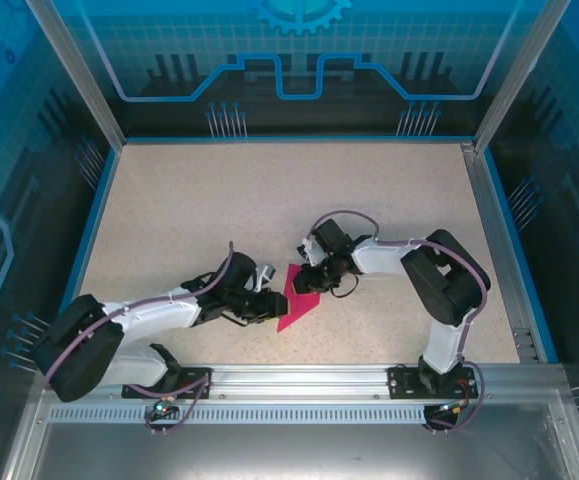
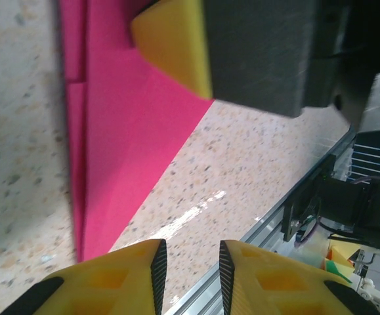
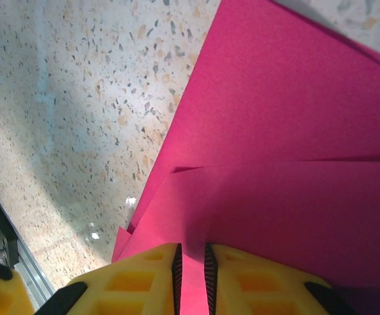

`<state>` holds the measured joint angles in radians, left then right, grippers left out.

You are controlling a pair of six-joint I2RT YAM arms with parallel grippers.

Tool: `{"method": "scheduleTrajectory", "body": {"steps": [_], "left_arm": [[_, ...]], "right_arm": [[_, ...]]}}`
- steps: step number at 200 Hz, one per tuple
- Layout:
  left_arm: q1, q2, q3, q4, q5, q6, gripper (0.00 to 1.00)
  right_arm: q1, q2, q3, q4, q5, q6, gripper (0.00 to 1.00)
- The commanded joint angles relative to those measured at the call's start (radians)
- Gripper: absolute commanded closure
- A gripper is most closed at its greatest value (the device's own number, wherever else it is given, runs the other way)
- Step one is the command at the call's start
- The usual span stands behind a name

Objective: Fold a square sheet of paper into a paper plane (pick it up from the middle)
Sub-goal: Fourth fold the wing at the center of the table.

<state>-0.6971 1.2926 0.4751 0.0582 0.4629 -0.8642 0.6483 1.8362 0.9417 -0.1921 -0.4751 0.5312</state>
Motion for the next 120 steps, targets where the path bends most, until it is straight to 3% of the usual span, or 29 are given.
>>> {"method": "scheduleTrajectory", "body": {"steps": [1, 61, 120], "left_arm": [[-0.022, 0.043, 0.05, 0.006, -0.015, 0.021, 0.69], [-0.056, 0.215, 0.078, 0.023, -0.068, 0.02, 0.73], [-0.094, 0.204, -0.056, 0.003, -0.056, -0.029, 0.73]], "right_arm": [[0.01, 0.028, -0.025, 0.009, 0.025, 0.007, 0.8], [0.008, 0.033, -0.041, 0.014, 0.034, 0.006, 0.81], [-0.004, 0.042, -0.052, 0.016, 0.046, -0.001, 0.81]]}}
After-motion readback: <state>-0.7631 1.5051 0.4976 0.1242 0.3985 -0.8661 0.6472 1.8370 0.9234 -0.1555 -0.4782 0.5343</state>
